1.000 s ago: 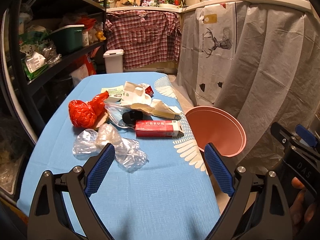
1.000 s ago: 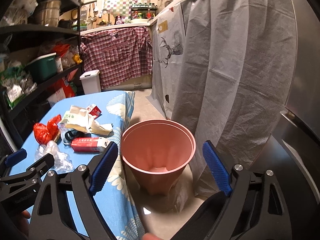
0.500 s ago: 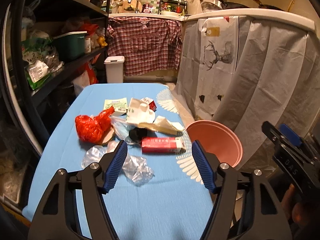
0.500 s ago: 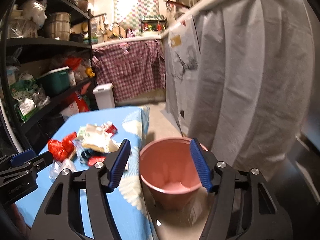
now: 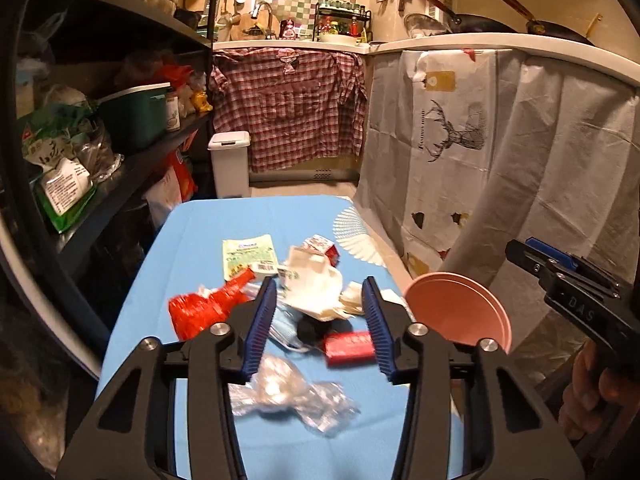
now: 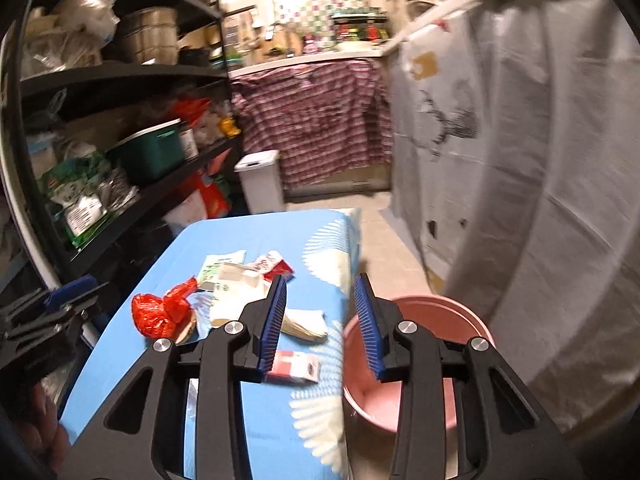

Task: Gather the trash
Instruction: 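Grasp the red plastic bag with the left tool while the right tool grasps white paper napkin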

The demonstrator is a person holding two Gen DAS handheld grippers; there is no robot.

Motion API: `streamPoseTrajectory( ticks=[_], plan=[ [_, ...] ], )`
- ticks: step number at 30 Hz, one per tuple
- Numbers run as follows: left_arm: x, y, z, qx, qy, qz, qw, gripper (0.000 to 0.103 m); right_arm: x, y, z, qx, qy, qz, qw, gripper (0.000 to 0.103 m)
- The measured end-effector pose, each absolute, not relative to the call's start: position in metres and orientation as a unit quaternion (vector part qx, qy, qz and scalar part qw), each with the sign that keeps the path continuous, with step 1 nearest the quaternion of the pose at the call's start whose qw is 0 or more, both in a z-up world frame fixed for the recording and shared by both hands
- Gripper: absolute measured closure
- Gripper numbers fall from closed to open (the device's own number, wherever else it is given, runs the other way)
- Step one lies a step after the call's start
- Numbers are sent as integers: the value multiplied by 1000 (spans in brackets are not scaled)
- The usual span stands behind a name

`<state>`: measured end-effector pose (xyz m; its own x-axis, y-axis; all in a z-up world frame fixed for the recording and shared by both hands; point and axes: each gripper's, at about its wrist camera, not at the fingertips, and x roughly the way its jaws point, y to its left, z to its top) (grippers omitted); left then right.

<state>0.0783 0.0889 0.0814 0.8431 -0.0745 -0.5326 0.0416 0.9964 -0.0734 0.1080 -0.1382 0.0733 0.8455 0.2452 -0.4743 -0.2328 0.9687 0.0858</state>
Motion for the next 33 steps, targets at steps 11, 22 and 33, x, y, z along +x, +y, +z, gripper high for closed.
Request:
streamPoseTrajectory(
  ticks=[11,22,33],
  plan=[
    [127,151,62,-29,292,-20,956,67,169,-104,49,-67,276,205,937,82],
    [152,204,15,-60,338,27,939,72,205,-83,-30,-92,331,207,916,89],
    [183,232,-30,-115,405,51,906,58,235,-70,-70,-101,378,215,895,79]
  ],
)
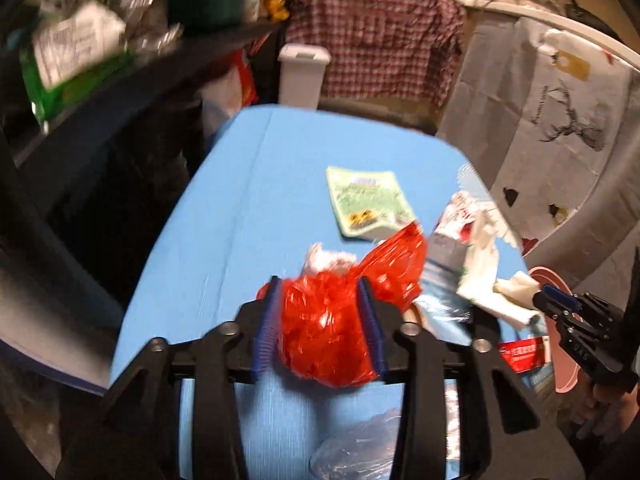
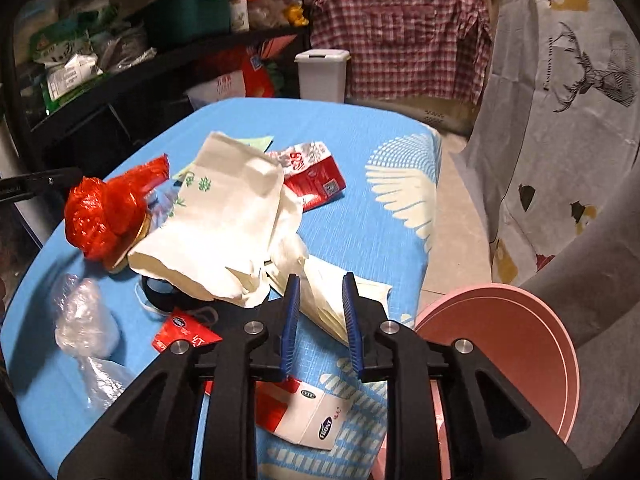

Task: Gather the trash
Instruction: 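Grasp the red plastic bag with the left tool while the right tool grasps white paper napkin, then carry the red bag with the left tool while the right tool carries the napkin over the pink bin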

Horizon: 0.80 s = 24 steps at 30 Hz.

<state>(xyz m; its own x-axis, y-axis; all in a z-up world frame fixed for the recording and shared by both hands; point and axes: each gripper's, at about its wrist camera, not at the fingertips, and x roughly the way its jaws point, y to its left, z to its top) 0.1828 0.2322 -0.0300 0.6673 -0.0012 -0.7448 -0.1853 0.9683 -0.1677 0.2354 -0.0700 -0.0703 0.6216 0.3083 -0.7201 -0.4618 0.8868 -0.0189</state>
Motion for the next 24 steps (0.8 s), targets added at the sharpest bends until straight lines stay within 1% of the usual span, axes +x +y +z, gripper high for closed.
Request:
streamPoseTrajectory(
  ticks=[1,3,8,10,11,12,13,14,15,17,20,24],
  plan=[
    [184,234,-33,-119,411,54,902,57,238,-69,-73,-100,380,216,894,77],
    [186,240,-41,-130,424,65,894,53,242,-68,-76,-100,384,216,892,76],
    [188,245,-43,-152,429,56,889,53,239,-61,-80,-114,387,225,887,76],
    [188,242,-42,-152,430,46,889,57,239,-60,-82,-119,390,227,884,76],
    [188,240,-42,-152,430,42,889,63,239,-59,-82,-119,392,229,883,77],
    [188,238,-40,-146,429,39,890,66,239,-59,-82,-119,392,230,883,78],
    [188,236,-39,-142,428,39,892,67,239,-59,-82,-119,392,233,882,82],
    [187,234,-36,-131,424,42,895,71,239,-58,-81,-120,392,236,881,87],
    [186,233,-33,-127,419,42,898,73,238,-58,-81,-119,393,240,880,89],
    [185,232,-26,-123,411,40,902,76,236,-58,-79,-119,391,244,879,95],
    [183,229,-17,-118,401,37,908,77,232,-58,-75,-118,387,244,881,98],
    [180,225,-7,-107,389,36,915,78,227,-62,-65,-110,378,244,886,99]
  ],
)
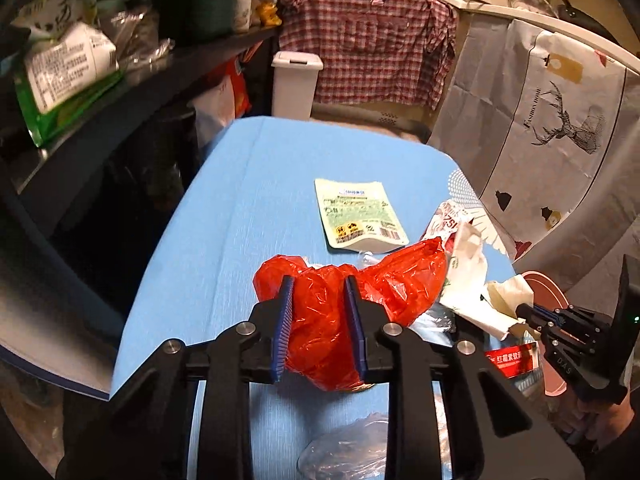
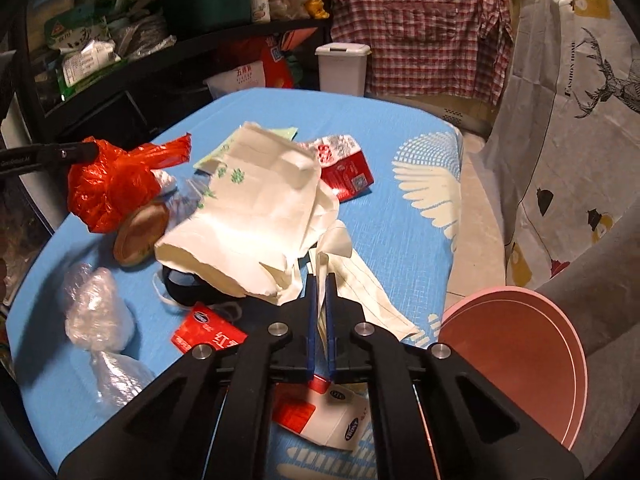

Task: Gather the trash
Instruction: 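Carry the red bag with the left tool while the right tool carries the napkin over the pink bin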

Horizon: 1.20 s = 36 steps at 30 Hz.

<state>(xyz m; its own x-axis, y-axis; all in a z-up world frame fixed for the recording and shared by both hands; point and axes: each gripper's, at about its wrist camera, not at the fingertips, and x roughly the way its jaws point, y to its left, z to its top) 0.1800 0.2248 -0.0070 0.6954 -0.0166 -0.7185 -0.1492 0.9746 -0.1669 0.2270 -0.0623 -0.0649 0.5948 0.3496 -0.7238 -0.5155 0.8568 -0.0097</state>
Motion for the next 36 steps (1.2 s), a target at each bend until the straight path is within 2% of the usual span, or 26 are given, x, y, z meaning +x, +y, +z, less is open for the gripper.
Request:
streamPoseTrajectory(
  ticks=[20,36],
  plan=[
    [160,202,37,-88,333,36,938,78,189,-92,-10,-78,328,232,912,99],
    [147,151,59,-75,309,-13,948,78,149,-153,55,-47,271,185,943,99]
  ],
)
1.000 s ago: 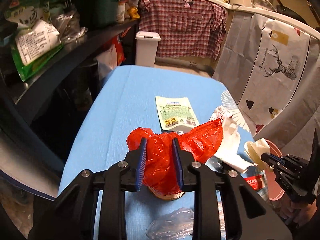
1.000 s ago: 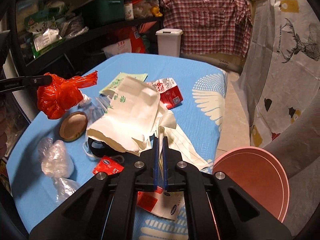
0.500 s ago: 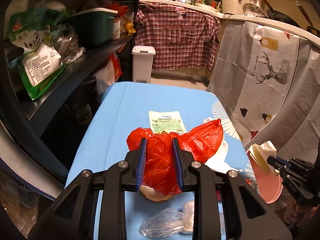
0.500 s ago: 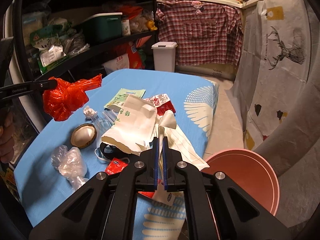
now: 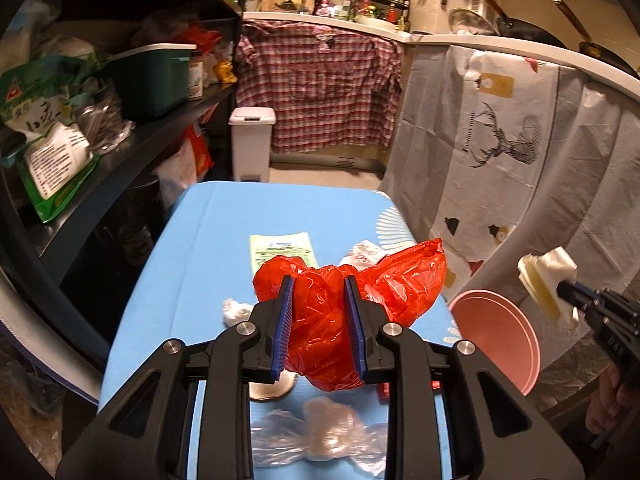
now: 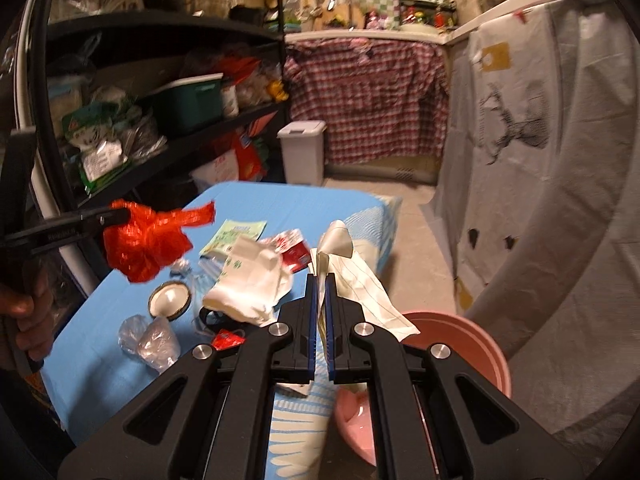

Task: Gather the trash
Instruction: 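Carry the red bag with the left tool while the right tool carries the napkin over the pink bin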

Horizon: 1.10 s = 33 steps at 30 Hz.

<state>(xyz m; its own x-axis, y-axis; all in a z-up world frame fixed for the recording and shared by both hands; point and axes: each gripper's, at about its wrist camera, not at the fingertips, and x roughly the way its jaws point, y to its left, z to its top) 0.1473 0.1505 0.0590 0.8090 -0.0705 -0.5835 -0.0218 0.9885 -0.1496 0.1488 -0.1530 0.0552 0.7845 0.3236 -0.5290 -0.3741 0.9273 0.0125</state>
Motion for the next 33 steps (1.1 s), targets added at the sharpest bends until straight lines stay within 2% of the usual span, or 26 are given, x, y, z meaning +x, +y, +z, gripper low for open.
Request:
streamPoseTrajectory(
  ticks=[8,33],
  plan=[
    [149,124,63,-73,308,-36,948,78,147,-187,68,-35,256,143,955,99],
    [171,22,55,-49,319,-107,941,78,156,-253,44,6,265,64,962,99]
  ],
)
